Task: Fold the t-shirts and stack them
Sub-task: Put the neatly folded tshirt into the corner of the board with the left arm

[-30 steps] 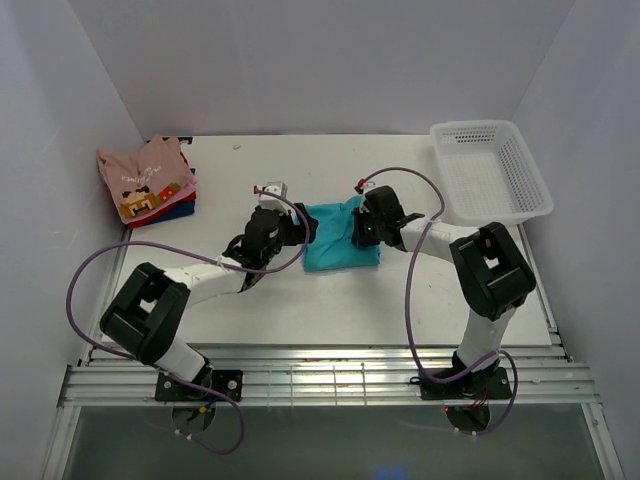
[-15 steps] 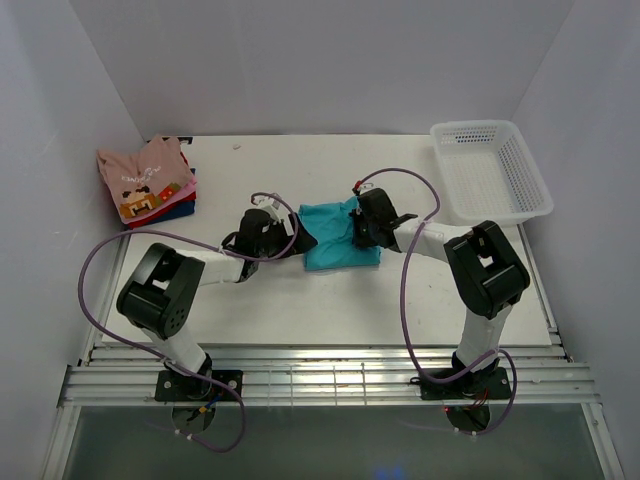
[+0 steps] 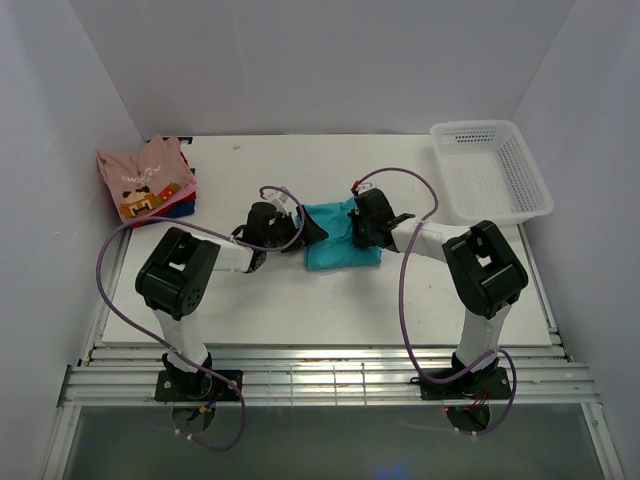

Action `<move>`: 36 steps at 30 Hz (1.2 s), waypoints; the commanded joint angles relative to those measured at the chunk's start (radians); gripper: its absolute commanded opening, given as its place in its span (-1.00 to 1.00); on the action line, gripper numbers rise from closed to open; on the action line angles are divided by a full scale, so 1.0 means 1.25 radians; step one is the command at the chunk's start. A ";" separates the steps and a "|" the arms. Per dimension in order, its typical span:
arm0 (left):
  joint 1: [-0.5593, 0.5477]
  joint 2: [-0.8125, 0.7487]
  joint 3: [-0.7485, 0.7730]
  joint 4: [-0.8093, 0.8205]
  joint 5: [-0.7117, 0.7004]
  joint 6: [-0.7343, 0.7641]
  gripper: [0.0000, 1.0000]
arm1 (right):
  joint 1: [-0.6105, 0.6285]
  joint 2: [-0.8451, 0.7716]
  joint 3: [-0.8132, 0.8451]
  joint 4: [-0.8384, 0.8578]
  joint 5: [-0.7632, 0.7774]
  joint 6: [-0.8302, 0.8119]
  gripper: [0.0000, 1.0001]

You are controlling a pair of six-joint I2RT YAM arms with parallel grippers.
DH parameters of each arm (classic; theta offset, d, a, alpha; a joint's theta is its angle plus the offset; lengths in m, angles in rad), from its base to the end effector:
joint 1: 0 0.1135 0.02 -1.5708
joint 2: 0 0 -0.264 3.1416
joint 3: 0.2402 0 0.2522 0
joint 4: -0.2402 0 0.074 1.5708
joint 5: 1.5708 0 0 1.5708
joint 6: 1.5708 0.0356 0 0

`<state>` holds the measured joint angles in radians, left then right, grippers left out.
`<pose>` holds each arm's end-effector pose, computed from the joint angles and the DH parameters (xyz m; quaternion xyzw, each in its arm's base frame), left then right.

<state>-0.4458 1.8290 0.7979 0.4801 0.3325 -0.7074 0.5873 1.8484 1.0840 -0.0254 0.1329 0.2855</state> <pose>0.3166 -0.1642 0.1331 -0.0322 0.8639 -0.3835 0.3248 0.3253 0.2109 0.1635 -0.1137 0.9160 0.1049 0.3702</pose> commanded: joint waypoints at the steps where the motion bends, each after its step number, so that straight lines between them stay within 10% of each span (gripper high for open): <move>1: 0.001 0.051 0.002 -0.021 0.021 -0.030 0.96 | 0.004 0.032 0.003 -0.032 0.020 0.005 -0.85; 19: -0.095 0.180 0.098 -0.005 -0.057 -0.043 0.93 | 0.012 0.034 -0.039 0.010 -0.018 0.021 -0.85; 28: -0.096 0.222 0.136 -0.042 -0.113 0.001 -0.49 | 0.020 0.021 -0.069 0.045 -0.034 0.024 -0.84; 36: -0.093 0.179 0.172 -0.121 -0.177 0.093 -1.00 | 0.033 -0.040 -0.119 0.034 -0.018 0.021 -0.84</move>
<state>-0.5564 2.0678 1.0115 0.5526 0.2092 -0.6941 0.5987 1.8198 0.9897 0.1211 0.1303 0.3073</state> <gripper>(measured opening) 0.251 0.078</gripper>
